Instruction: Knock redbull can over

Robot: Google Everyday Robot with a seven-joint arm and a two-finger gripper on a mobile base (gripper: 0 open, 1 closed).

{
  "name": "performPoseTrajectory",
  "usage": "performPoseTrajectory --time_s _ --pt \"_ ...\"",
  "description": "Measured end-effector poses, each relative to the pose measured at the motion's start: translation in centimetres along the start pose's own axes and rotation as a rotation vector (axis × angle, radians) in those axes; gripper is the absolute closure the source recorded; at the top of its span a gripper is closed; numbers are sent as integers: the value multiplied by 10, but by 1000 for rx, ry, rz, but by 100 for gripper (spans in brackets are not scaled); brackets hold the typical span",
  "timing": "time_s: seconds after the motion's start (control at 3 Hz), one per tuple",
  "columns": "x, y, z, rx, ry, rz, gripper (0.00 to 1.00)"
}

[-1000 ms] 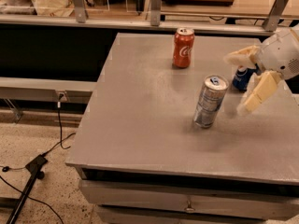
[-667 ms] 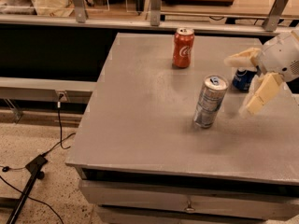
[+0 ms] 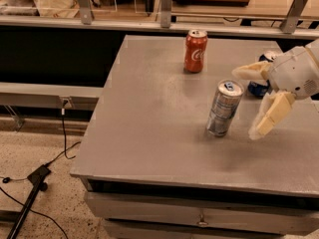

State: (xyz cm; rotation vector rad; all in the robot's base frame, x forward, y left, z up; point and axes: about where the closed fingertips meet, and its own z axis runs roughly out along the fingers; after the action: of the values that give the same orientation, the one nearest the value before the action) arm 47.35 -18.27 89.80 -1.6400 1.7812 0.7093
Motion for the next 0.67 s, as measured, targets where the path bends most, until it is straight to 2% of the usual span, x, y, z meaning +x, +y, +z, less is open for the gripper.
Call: performPoseTrajectory --time_s 0.33,0.67 --pt "-10 1 15 37 -78 -78 0" --pt "-10 1 15 36 -76 -78 0"
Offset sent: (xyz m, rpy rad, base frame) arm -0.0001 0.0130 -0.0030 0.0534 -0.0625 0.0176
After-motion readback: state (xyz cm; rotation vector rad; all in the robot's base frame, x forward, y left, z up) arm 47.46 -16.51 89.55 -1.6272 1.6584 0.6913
